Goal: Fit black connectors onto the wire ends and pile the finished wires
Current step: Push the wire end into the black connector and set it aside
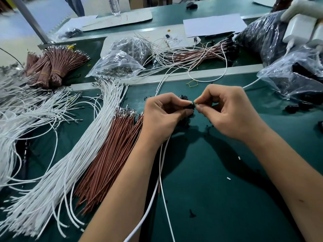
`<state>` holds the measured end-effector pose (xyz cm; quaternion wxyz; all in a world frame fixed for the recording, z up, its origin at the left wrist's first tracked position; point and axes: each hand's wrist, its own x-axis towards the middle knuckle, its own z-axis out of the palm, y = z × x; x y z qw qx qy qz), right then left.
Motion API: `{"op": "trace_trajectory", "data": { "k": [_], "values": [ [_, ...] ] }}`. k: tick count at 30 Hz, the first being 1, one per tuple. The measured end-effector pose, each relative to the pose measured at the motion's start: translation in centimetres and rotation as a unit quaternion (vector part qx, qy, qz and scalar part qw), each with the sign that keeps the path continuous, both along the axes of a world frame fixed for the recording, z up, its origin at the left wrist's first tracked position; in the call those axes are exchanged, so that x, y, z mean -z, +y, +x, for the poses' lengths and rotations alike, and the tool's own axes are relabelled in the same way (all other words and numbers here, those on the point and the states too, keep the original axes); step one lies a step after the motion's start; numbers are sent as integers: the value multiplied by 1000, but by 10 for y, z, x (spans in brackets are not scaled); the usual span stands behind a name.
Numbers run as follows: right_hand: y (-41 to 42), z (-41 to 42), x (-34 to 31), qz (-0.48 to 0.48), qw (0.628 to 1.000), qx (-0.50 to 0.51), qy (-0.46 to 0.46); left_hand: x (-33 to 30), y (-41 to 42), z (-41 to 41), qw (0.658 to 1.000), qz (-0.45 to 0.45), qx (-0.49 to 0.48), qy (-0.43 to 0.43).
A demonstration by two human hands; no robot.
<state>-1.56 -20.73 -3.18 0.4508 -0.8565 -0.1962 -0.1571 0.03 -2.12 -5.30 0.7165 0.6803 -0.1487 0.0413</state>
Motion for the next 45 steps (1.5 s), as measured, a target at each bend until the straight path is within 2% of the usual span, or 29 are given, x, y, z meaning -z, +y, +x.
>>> {"op": "trace_trajectory", "data": {
  "k": [9, 14, 19, 25, 28, 32, 38, 41, 45],
  "values": [
    [-2, 1, 2, 16, 999, -20, 22, -2, 1, -1, 999, -11, 14, 40],
    [-4, 2, 2, -28, 999, -10, 18, -3, 0, -2, 999, 29, 10, 40],
    [-8, 4, 3, -34, 998, -12, 45, -1, -1, -4, 997, 67, 2, 33],
    [-13, 5, 0, -14, 998, -31, 52, -3, 1, -2, 997, 31, 19, 63],
    [-11, 4, 0, 24, 996, -54, 73, -5, 2, -3, 997, 9, 41, 72],
    [-3, 1, 0, 147, 982, -51, 109, -7, 0, -4, 997, -16, 36, 70],
    [-2, 1, 1, 145, 983, -45, 103, -4, -5, -5, 999, 29, -14, -13],
    [-3, 1, 1, 129, 984, -76, 97, -3, -4, -5, 1000, 13, -3, 4],
    [-2, 2, 2, 174, 977, -80, 89, -5, -6, -7, 999, -38, 7, 27]
  ]
}}
